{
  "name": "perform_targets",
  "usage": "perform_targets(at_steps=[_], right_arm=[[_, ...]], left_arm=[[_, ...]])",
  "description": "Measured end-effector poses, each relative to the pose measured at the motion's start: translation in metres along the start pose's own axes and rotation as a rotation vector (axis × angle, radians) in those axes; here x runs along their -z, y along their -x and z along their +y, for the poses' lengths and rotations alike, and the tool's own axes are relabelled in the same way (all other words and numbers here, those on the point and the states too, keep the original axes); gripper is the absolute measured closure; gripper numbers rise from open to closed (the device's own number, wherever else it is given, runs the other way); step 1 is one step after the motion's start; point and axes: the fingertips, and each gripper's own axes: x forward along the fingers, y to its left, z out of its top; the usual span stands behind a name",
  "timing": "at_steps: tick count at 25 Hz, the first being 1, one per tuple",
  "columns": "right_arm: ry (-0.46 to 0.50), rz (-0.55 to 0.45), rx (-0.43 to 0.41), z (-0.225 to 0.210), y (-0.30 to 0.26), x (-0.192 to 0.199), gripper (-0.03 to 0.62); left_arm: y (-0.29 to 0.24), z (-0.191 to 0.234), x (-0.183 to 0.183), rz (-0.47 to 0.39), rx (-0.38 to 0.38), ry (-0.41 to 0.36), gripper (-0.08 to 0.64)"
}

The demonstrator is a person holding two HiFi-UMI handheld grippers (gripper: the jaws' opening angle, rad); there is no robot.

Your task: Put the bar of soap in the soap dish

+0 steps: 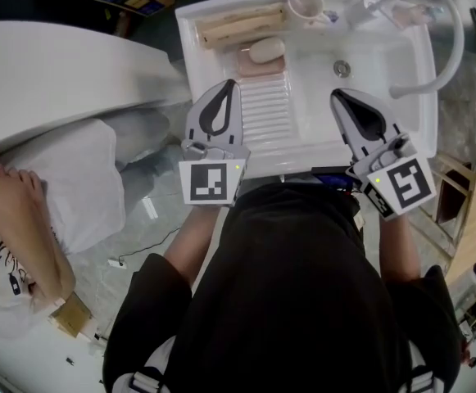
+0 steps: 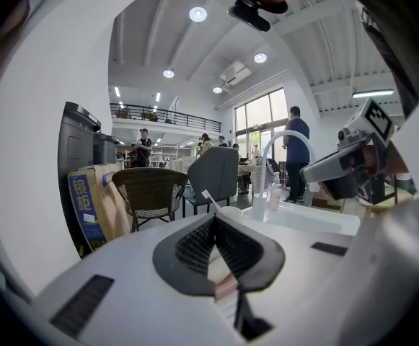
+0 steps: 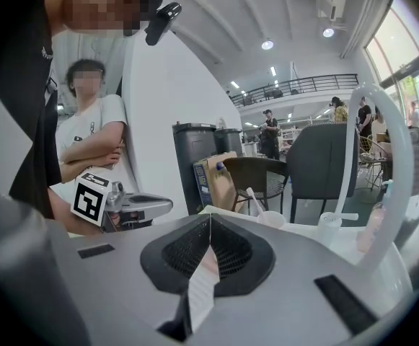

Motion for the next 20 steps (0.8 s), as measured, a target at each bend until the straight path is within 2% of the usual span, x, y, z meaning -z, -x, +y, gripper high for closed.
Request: perform_targets(at_steps=[11,20], right_arm=[[0.066,0.030,0.071,0.007,0.030,-0.004,0.571],[0.084,0.036,0.062,0.002,0.026,-0.009,0.569]], left_arm=[[0.039,-0.001,-0.020,-0.035,0.006,0.041,0.557],[0.042,0.000,-0.019,-0.018,-0.014,0.032,0.557]])
